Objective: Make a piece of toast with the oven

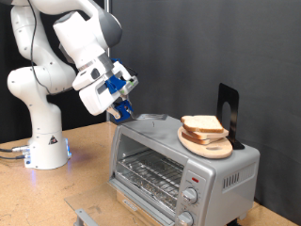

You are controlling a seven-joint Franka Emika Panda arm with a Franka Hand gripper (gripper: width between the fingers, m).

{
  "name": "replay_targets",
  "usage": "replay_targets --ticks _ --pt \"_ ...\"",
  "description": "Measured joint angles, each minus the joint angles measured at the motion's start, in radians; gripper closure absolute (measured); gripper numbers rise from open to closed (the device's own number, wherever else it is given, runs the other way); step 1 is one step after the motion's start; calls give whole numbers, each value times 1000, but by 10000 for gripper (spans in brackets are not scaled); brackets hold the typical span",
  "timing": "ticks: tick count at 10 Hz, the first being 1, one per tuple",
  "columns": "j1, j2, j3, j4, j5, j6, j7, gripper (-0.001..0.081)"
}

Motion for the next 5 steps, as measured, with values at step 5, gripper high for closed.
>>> replay_targets --ticks 5 --pt "5 72 13 47 -1 -2 -1 337"
